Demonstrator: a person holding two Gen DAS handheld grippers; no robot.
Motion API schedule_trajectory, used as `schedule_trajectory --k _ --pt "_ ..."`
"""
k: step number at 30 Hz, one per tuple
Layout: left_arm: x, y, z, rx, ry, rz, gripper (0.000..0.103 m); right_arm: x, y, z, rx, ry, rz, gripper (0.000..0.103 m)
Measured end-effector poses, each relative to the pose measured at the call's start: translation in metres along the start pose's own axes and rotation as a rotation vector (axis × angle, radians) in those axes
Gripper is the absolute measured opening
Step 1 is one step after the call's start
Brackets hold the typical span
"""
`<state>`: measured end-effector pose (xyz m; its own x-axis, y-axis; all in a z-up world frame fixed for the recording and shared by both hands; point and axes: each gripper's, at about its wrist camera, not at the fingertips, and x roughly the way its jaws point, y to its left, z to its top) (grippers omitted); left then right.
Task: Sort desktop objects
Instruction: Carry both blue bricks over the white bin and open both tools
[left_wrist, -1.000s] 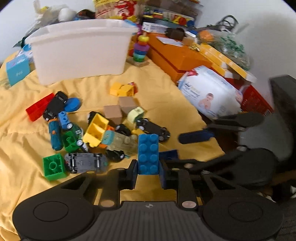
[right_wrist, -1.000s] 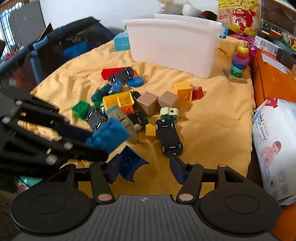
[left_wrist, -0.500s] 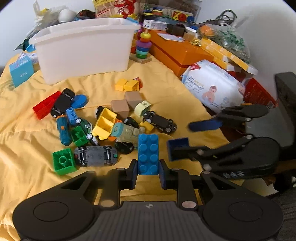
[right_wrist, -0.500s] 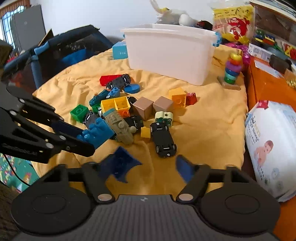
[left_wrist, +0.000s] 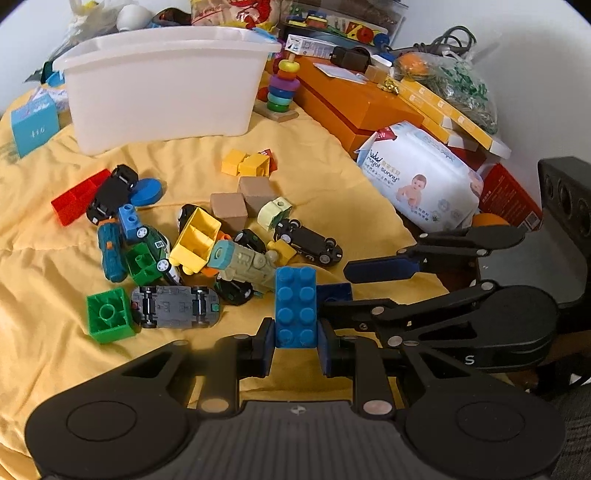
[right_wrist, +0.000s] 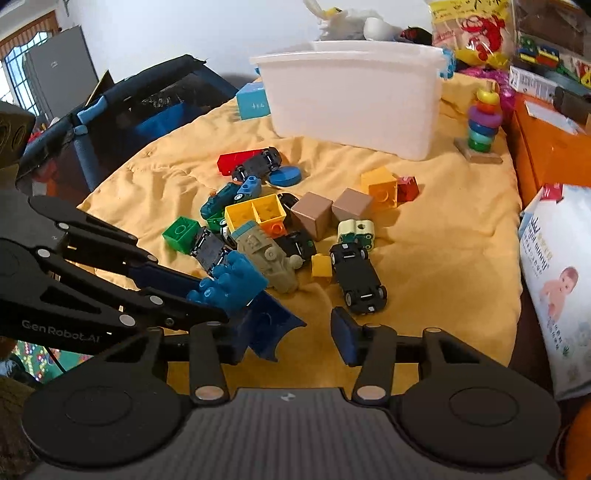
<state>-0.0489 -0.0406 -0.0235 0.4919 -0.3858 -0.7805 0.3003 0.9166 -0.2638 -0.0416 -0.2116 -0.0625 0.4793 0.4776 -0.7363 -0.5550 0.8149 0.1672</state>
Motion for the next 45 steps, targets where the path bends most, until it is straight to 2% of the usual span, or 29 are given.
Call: schedule_trajectory --k 3,9,11,12,13,16,19,23,26,30,32,33,38,45 --pt "0.001 0.005 0.002 -0.052 0.001 -0.037 0.027 0.003 0.0 0.0 0.008 -0.001 -0.002 0.051" --pt "0.011 0.022 0.001 -0.156 0.028 -0.026 0.027 0.002 -0.002 0.001 0.028 -0.007 -0.002 0.05" --pt "0.017 0.023 0.0 -0.163 0.044 -0.02 0.026 -0.002 -0.005 0.001 0.054 -0.026 0.03 0.05" --pt "0.018 0.023 0.001 -0.16 0.044 -0.016 0.027 -0.005 -0.006 0.001 0.066 -0.041 0.083 0.052" --pt "0.018 0.023 0.001 -0.161 0.039 -0.018 0.027 -0.006 -0.005 0.002 0.062 -0.046 0.1 0.052" --pt "0.01 0.022 0.004 -0.132 0.015 -0.003 0.027 -0.013 -0.002 0.003 0.034 -0.076 0.05 0.07" --pt "0.001 0.019 0.005 -0.073 0.005 0.031 0.027 -0.021 -0.005 0.005 0.01 -0.094 0.027 0.069" --pt "0.004 0.02 -0.002 -0.007 0.04 0.056 0.027 -0.017 0.014 0.005 -0.248 -0.055 -0.088 0.065" --pt "0.004 0.02 -0.006 0.01 0.047 0.064 0.027 -0.006 0.02 0.0 -0.346 -0.016 -0.092 0.064" --pt "-0.003 0.02 -0.003 0.033 0.024 0.071 0.027 0.016 0.019 -0.002 -0.32 0.032 -0.057 0.063" --pt "-0.007 0.021 0.0 0.031 0.011 0.069 0.027 0.025 0.018 -0.004 -0.321 0.069 -0.052 0.051" --pt "-0.009 0.022 0.002 0.032 0.006 0.068 0.027 0.027 0.017 -0.005 -0.318 0.084 -0.044 0.036" --pt "-0.024 0.029 0.019 0.053 -0.044 0.073 0.027 0.017 0.014 0.0 -0.291 0.07 -0.052 0.037" --pt "-0.041 0.046 0.071 0.146 -0.142 0.095 0.027 -0.005 0.013 0.044 -0.265 -0.052 -0.098 0.037"
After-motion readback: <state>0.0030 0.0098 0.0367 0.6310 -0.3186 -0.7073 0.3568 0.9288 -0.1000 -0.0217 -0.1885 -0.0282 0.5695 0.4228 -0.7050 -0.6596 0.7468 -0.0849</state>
